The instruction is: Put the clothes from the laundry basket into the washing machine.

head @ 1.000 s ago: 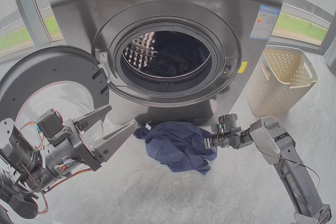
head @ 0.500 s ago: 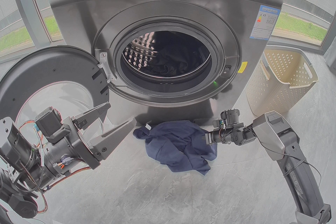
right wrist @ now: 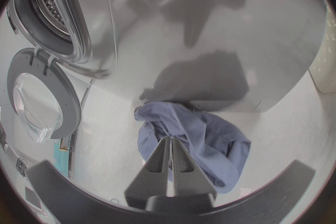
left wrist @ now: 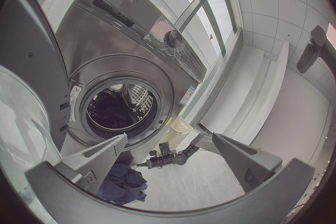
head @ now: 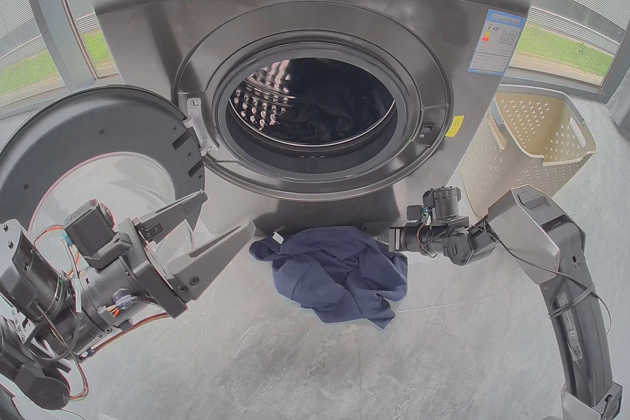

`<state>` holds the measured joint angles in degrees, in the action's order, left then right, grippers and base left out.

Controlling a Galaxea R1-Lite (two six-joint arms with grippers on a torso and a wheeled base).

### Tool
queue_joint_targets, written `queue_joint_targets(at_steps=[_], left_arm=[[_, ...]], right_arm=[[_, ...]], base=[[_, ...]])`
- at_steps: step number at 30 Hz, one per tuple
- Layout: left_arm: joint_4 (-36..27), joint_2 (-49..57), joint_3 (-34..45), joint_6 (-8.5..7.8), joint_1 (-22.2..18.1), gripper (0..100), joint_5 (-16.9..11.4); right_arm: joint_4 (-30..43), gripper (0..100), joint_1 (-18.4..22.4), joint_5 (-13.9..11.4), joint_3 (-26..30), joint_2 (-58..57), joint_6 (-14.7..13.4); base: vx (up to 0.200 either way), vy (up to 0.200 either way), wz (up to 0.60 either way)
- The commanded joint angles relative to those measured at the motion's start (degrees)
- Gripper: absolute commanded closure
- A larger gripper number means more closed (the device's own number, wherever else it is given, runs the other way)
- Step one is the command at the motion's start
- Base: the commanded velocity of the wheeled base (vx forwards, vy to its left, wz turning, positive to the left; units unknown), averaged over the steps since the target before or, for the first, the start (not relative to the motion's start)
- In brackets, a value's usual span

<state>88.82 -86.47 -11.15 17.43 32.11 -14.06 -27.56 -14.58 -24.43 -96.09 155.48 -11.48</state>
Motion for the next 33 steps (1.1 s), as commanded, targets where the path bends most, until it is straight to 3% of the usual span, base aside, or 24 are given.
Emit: queue_joint_targets(at_steps=[1, 5, 6, 7, 8, 12, 17, 31, 32, 33], left_arm=[[0.04, -0.02, -0.01, -0.03, 0.15, 0, -0.01], [0.04, 0.07, 0.17, 0.06, 0.15, 0, -0.01], [0.04, 0.07, 0.17, 0.06, 0.15, 0, -0.01], [0.04, -0.10, 0.26, 0.06, 0.23, 0, -0.01], [0.04, -0.10, 0.26, 0.06, 0.23, 0, -0.01], [0.04, -0.46, 0.34, -0.03, 0.15, 0, -0.01], [0.04, -0.54, 0.34, 0.06, -0.21, 0, -0.09], [0.04, -0.72, 0.43, 0.50, -0.29, 0, -0.18], [0.04, -0.72, 0.43, 0.50, -0.29, 0, -0.18], [0.04, -0.72, 0.43, 0.59, -0.29, 0, -0.18]], right_arm=[[-1.62, 100, 0.25, 0.26, 1.60, -2.11, -0.29], [-0.91, 100, 0.17, 0.88, -0.15, 0.09, 0.32], [-0.91, 0, 0.17, 0.88, -0.15, 0.09, 0.32], [1.37, 0, 0.61, 1.14, -3.05, 1.67, 2.78], [1.90, 0, 0.69, 1.23, -3.58, 1.93, 3.13], [6.82, 0, 2.36, 2.46, -10.61, 6.24, 9.73], [10.34, 0, 2.45, 2.46, -17.47, 11.34, 13.07], [13.41, 0, 0.78, 2.63, -18.51, 14.77, 13.24], [13.41, 100, 0.78, 2.63, -18.51, 14.77, 13.24], [13.50, 100, 0.87, 2.90, -18.51, 14.68, 13.24]], base=[[0.000, 0.000, 0.00], [0.000, 0.000, 0.00], [0.000, 0.000, 0.00], [0.000, 0.000, 0.00], [0.000, 0.000, 0.00], [0.000, 0.000, 0.00], [0.000, 0.000, 0.00], [0.000, 0.000, 0.00], [0.000, 0.000, 0.00], [0.000, 0.000, 0.00]])
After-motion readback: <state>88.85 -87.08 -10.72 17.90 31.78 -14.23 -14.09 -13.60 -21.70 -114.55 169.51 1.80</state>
